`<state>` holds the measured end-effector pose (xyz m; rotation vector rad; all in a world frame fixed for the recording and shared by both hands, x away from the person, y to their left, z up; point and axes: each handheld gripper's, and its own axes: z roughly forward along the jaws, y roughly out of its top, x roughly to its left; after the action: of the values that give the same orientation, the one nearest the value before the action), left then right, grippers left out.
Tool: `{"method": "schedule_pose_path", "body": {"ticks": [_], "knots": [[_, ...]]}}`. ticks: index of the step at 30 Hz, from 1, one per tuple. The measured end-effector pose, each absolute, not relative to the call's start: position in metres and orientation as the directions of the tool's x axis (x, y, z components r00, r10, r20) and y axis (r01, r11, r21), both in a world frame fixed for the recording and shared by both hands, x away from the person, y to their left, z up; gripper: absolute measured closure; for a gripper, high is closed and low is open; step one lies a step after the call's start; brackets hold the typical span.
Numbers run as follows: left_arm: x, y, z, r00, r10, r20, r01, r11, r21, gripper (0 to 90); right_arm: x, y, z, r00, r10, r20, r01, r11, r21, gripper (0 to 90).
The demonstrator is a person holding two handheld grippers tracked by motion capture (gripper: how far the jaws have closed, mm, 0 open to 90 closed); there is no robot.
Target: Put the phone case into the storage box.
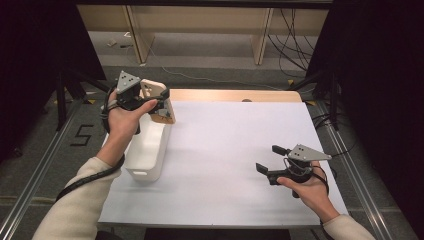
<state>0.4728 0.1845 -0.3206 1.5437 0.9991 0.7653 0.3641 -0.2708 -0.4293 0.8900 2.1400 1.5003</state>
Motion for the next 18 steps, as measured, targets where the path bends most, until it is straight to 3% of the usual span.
{"method": "schedule_pose_path", "body": {"ticks": [18], "knots": [[0.4819, 0.1913, -0.3257, 0.417, 0.908, -0.041, 0.209, -0.052, 0.977, 11.4, 0.364, -0.2707, -0.4294, -0.727, 0.685, 0.05, 0.281, 0.231, 0.932, 10.8]]}}
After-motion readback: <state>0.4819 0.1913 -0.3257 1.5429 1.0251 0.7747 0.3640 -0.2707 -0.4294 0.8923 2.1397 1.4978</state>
